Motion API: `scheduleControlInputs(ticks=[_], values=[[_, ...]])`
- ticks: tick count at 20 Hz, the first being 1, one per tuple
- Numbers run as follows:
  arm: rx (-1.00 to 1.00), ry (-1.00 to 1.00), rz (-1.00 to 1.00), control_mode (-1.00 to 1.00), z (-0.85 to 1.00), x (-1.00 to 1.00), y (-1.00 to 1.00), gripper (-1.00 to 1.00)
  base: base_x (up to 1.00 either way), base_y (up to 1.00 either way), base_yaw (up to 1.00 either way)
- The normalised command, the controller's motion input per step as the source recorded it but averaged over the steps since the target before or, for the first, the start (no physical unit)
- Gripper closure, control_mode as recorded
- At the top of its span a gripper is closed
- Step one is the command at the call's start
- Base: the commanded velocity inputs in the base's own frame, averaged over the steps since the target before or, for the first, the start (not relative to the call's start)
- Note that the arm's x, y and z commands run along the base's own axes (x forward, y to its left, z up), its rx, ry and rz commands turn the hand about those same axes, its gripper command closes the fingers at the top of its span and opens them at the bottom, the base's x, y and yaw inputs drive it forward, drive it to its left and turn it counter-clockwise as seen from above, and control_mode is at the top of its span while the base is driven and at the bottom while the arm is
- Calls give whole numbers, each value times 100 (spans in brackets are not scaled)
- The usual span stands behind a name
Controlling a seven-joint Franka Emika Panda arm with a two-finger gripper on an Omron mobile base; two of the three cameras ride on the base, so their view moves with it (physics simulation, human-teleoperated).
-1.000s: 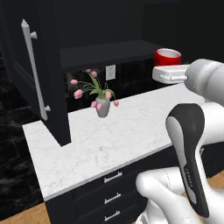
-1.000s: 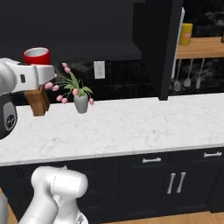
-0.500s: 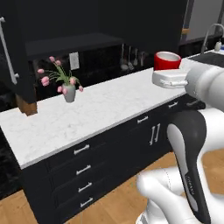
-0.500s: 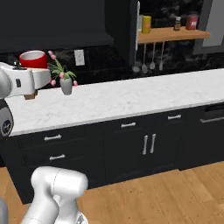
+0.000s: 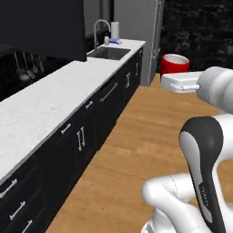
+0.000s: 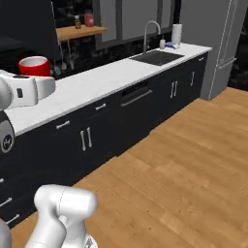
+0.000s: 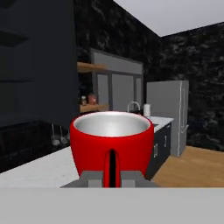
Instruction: Gather all objects into one cabinet and sort the glasses and bowls to opposite sides.
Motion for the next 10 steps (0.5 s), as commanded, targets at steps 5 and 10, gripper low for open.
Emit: scheduleControlInputs(ticks=[5, 10], values=[[0, 0, 0, 100, 0, 0, 0, 100, -16, -2, -94], [0, 0, 0, 100, 0, 0, 0, 100, -10, -2, -94]])
